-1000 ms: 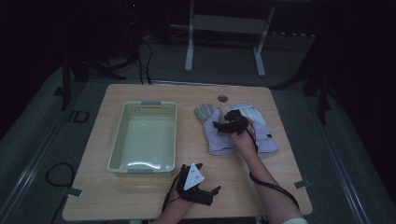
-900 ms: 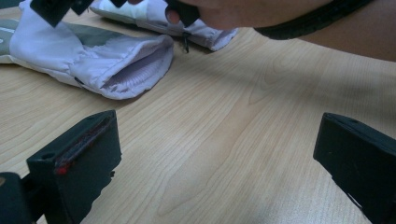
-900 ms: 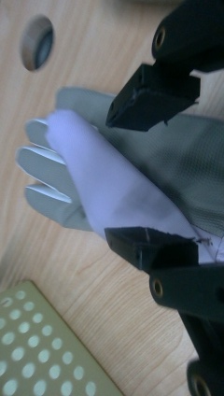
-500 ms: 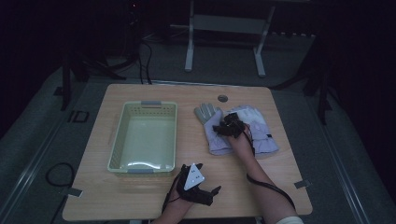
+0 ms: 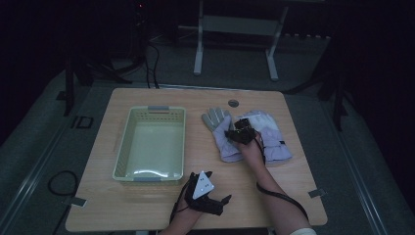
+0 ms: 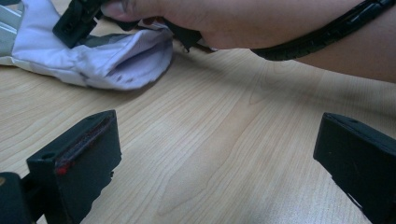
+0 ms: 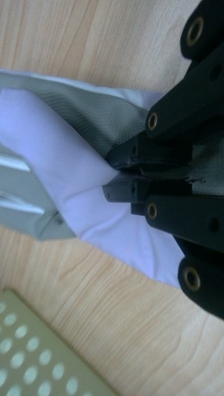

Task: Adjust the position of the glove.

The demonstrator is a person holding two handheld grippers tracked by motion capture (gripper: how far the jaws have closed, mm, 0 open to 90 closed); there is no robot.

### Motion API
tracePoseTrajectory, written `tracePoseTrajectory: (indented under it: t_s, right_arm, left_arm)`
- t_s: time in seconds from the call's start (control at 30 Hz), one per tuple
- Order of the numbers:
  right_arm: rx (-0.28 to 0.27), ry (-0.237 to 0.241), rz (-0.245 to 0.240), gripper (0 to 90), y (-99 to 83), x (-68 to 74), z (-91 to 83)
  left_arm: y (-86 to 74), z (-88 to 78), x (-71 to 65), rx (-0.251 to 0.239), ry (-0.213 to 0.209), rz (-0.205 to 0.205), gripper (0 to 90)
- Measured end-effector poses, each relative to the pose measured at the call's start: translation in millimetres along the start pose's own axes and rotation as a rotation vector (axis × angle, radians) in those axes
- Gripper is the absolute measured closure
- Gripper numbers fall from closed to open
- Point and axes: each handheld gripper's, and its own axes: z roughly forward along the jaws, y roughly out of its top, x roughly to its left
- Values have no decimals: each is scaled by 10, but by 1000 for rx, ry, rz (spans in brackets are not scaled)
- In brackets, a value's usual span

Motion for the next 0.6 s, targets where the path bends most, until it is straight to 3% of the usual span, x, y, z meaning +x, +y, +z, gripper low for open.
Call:
tracePoseTrajectory:
  t_s: [0.27, 0.6]
  right_arm:
    - [-83, 28, 29, 861, 35, 108, -349]
    - [-170, 16, 18, 860, 34, 339, -1038]
  left_arm:
    - [0, -2, -7, 0, 3, 5, 11]
    - [1, -1, -10, 2, 7, 5, 11]
